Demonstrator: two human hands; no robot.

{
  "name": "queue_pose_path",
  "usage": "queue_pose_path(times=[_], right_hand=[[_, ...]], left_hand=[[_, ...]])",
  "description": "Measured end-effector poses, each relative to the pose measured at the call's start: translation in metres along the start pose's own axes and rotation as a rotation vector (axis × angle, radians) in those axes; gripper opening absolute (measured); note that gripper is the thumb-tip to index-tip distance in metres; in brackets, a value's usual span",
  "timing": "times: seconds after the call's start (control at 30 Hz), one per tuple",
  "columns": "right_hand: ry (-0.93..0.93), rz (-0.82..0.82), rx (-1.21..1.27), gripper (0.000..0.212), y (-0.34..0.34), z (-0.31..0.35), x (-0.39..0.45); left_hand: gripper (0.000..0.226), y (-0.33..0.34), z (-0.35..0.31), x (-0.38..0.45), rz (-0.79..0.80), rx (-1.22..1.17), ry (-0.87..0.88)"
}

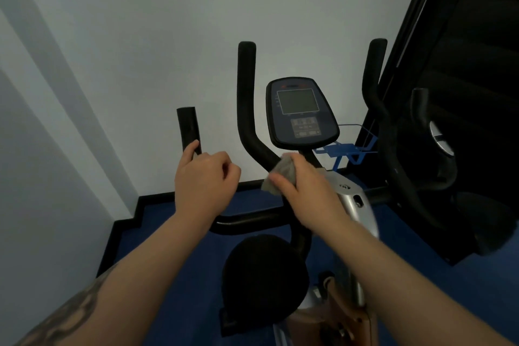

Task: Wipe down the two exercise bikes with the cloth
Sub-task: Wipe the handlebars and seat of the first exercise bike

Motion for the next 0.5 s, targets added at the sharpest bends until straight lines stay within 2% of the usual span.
queue_pose_path(times=[0.1,0.2,0.33,0.43,0.5], right_hand=[[0.039,0.109,-0.052,0.05,0.0,0.023,0.046],[0.045,0.12,-0.024,0.051,0.0,0.021,0.041],[-0.029,0.005,0.034,0.029,0.0,-0.006,-0.017],[0.005,-0.024,-0.085,0.029,0.004,-0.003,-0.004],[0.048,0.021,-0.302,0.034,0.012,0.011,0.028]], left_hand=[[0.032,-0.001,-0.001,0.0,0.014,0.026,0.02],[0.033,-0.001,0.0,-0.001,0.011,0.026,0.02],[0.036,0.0,-0.001,-0.001,-0.014,0.007,0.022],[0.037,0.0,-0.002,0.0,-0.041,0.013,0.023],[0.036,0.001,-0.003,0.001,-0.025,0.034,0.031]])
Point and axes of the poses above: each hand's wrist, its own x-axis towards the middle knuckle, its own y-axis out of the palm, z = x × y, the point moved 3 cm from there along x, towards the middle knuckle, and after that the axes turned 2 degrees about y, right-handed, at the moved point
